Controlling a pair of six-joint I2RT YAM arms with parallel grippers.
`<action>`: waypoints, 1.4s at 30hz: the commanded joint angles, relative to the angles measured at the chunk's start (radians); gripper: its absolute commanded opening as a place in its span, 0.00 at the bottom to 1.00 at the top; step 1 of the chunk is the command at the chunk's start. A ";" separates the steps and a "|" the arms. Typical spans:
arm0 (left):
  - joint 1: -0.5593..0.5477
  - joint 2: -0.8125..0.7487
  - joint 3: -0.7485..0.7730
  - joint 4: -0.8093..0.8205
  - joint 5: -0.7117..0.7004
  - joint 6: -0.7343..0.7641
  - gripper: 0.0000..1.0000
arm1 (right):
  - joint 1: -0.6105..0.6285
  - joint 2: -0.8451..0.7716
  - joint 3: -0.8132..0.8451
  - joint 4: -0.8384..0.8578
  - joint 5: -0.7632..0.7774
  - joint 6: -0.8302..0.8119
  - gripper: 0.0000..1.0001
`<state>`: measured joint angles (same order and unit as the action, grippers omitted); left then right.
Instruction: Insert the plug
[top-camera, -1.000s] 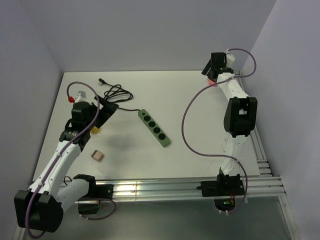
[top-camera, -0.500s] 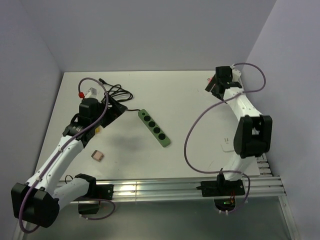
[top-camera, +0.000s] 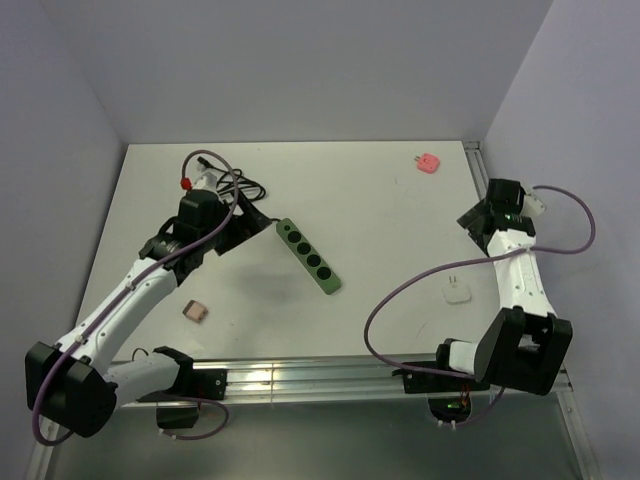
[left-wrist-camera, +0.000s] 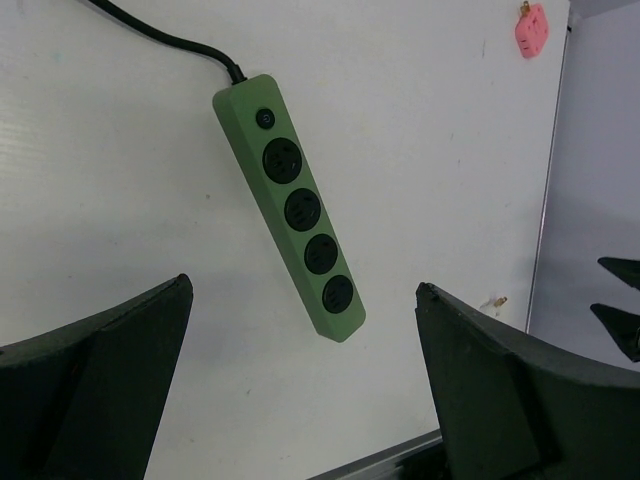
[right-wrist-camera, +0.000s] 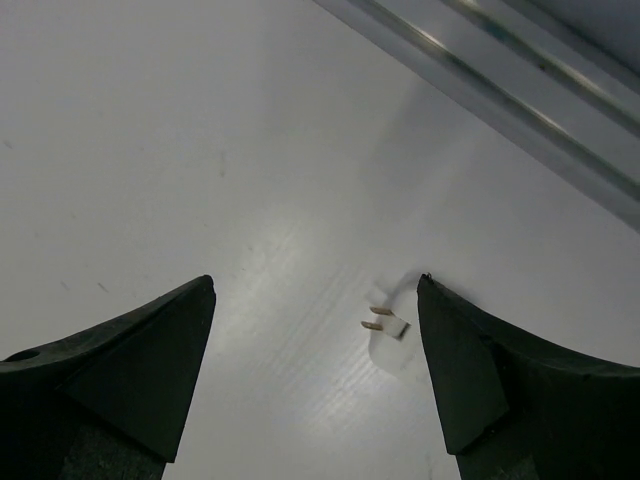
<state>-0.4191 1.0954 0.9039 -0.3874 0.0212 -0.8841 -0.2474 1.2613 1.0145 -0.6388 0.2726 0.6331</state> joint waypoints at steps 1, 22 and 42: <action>-0.004 0.035 0.066 -0.036 0.002 0.069 1.00 | -0.029 -0.086 -0.094 -0.078 -0.030 0.059 0.88; -0.084 0.070 0.102 -0.047 0.036 0.139 0.99 | -0.030 -0.177 -0.361 -0.078 -0.105 0.120 0.89; -0.075 0.072 0.110 -0.028 0.066 0.131 0.99 | -0.030 0.001 -0.366 0.034 -0.047 0.132 0.88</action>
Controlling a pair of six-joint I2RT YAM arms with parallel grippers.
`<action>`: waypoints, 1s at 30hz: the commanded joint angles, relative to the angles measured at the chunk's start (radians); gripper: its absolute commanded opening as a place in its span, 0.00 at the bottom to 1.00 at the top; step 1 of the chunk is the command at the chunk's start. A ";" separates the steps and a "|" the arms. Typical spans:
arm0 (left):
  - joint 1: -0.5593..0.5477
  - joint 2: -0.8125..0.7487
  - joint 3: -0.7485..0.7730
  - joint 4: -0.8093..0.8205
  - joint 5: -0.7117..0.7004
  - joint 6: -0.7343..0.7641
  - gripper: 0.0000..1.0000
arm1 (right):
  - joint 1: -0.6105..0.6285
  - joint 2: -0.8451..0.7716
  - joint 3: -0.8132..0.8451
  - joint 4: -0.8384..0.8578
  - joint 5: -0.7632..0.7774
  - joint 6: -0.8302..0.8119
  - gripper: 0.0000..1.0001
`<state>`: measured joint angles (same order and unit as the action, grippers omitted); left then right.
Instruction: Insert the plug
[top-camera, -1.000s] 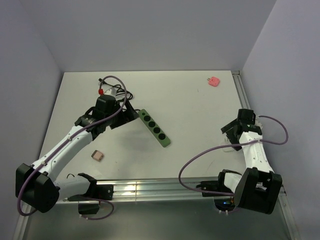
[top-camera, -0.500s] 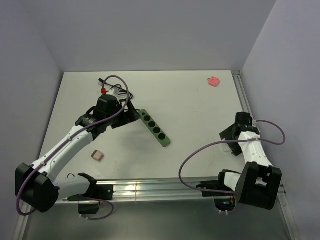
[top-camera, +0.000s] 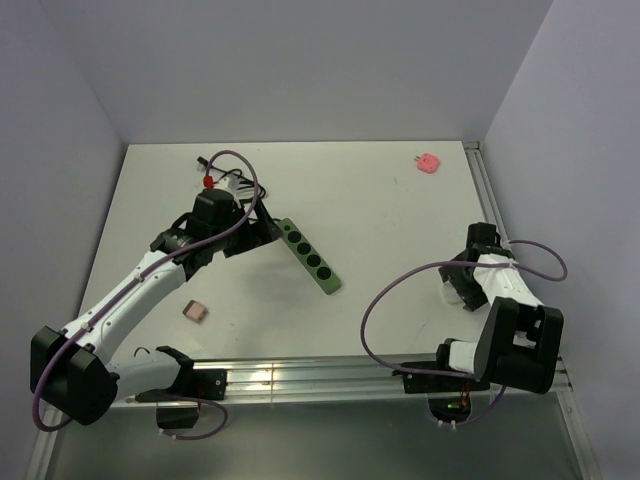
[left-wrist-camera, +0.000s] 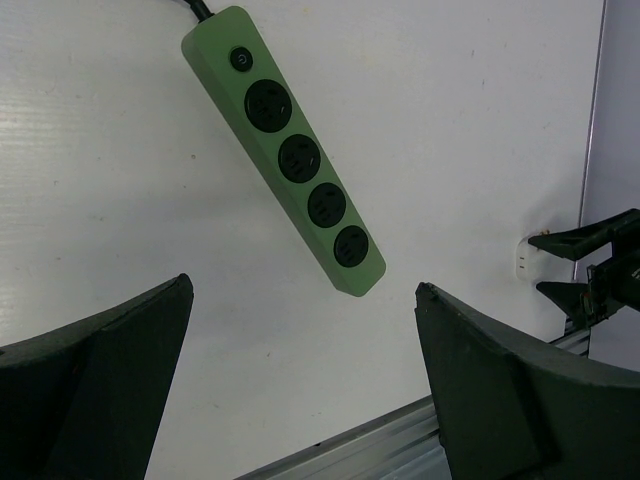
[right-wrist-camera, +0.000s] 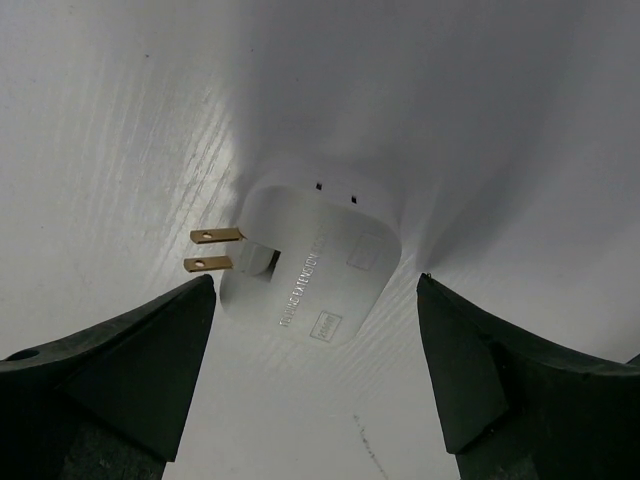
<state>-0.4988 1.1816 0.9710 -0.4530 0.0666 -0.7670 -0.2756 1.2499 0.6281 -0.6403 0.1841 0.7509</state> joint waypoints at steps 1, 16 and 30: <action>0.006 -0.016 0.043 0.037 0.019 0.015 0.99 | -0.004 0.031 0.022 0.040 0.043 0.013 0.88; 0.025 -0.033 0.023 0.053 0.024 0.003 0.99 | -0.004 0.091 -0.002 0.090 -0.004 -0.015 0.74; 0.025 -0.137 -0.022 0.088 0.002 -0.009 0.96 | 0.180 0.068 0.034 0.136 -0.058 -0.119 0.34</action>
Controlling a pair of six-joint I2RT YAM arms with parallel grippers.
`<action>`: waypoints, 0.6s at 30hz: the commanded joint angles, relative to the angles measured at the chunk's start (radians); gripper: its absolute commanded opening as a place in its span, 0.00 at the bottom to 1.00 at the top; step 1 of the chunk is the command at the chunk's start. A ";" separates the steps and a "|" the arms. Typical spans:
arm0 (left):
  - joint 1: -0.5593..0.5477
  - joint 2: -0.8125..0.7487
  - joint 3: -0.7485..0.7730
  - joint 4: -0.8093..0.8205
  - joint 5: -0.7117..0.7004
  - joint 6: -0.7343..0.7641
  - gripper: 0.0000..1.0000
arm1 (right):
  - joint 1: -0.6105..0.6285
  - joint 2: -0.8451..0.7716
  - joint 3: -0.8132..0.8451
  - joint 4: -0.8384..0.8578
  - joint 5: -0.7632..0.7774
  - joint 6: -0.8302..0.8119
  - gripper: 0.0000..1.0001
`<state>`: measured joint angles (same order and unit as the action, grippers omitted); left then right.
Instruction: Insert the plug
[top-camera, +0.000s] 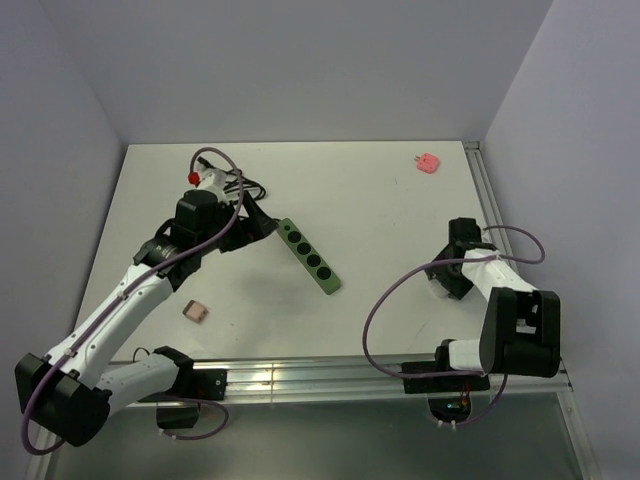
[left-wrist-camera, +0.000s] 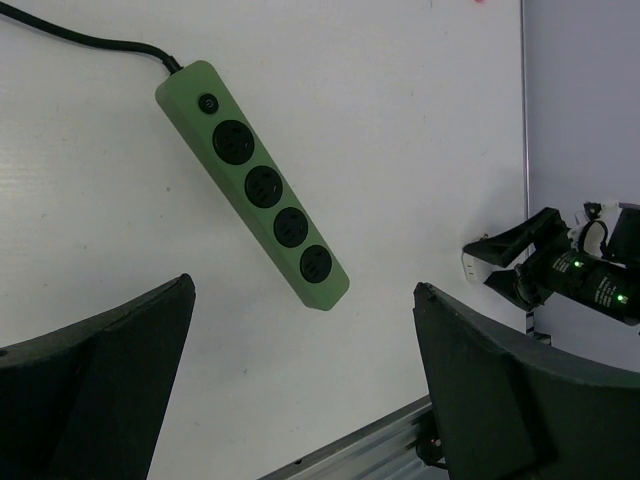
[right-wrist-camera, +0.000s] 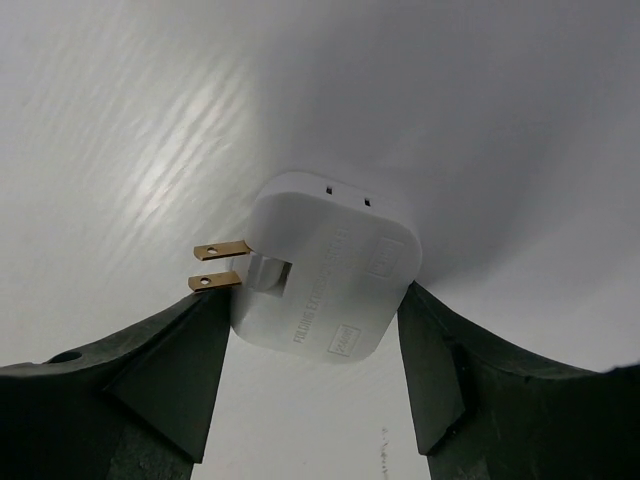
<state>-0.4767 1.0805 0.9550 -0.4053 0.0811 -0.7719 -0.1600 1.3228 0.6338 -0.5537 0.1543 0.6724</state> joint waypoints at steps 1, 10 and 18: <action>0.004 -0.037 -0.005 0.039 -0.015 -0.004 0.96 | 0.089 -0.005 0.041 0.052 -0.022 -0.054 0.32; 0.003 -0.062 -0.088 0.141 0.068 0.017 0.91 | 0.315 -0.039 0.147 0.130 0.005 -0.163 0.17; 0.003 0.010 -0.068 0.198 0.169 0.023 0.80 | 0.425 -0.073 0.153 0.247 -0.142 -0.275 0.13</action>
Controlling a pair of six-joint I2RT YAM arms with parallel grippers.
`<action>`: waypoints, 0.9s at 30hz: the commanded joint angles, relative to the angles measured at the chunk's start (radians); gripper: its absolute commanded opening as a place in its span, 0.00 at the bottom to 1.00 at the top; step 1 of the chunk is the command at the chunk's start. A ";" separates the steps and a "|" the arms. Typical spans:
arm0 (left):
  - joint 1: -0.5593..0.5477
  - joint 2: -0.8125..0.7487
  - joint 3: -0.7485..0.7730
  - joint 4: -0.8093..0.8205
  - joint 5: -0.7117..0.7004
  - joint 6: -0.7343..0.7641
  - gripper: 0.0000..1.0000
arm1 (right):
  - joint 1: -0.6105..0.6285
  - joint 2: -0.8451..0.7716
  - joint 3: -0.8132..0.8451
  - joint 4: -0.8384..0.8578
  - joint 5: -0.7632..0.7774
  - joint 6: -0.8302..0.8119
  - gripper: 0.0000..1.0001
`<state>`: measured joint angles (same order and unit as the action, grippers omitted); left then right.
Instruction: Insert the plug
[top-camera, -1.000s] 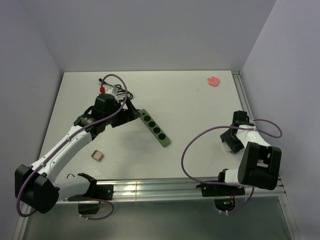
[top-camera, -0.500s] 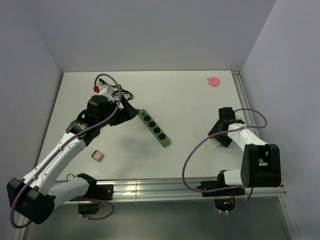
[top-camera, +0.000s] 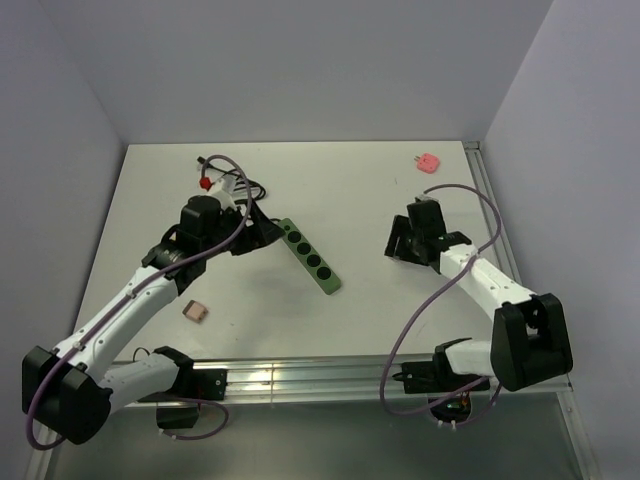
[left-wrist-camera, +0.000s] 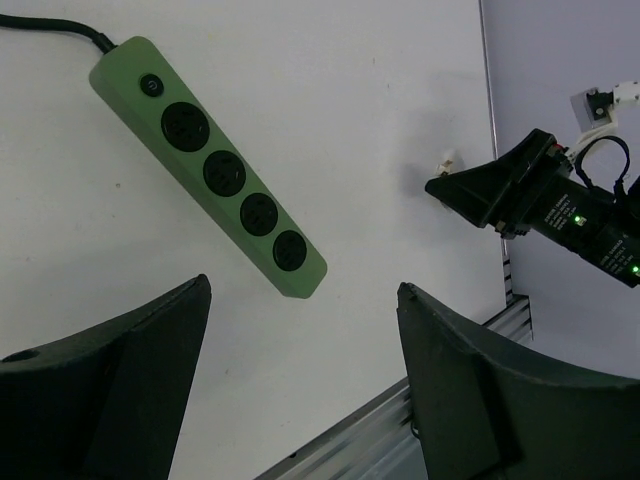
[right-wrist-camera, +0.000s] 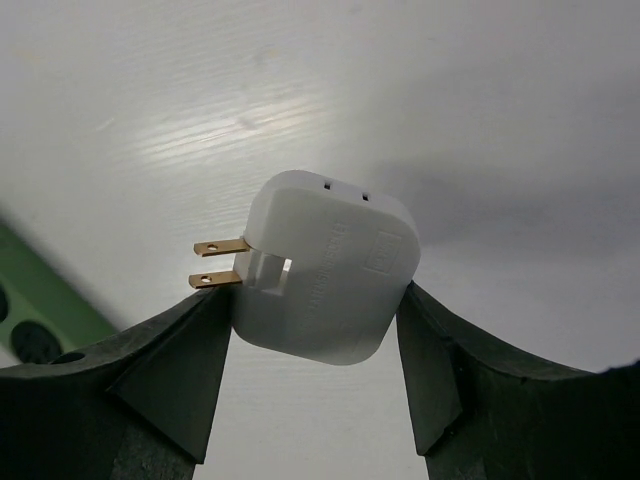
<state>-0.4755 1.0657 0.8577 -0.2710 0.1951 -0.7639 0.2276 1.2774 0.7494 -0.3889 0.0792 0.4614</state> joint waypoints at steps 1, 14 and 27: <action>0.003 0.033 0.030 0.065 0.056 0.014 0.80 | 0.048 -0.038 0.027 0.096 -0.131 -0.070 0.13; 0.026 0.143 0.116 0.091 0.410 0.055 0.77 | 0.360 -0.262 -0.059 0.295 -0.420 -0.259 0.14; 0.014 0.155 0.049 0.153 0.624 0.066 0.75 | 0.595 -0.240 -0.007 0.291 -0.403 -0.326 0.14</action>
<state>-0.4534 1.2091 0.9188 -0.1616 0.7425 -0.7139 0.7868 1.0481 0.6994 -0.1425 -0.3439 0.1638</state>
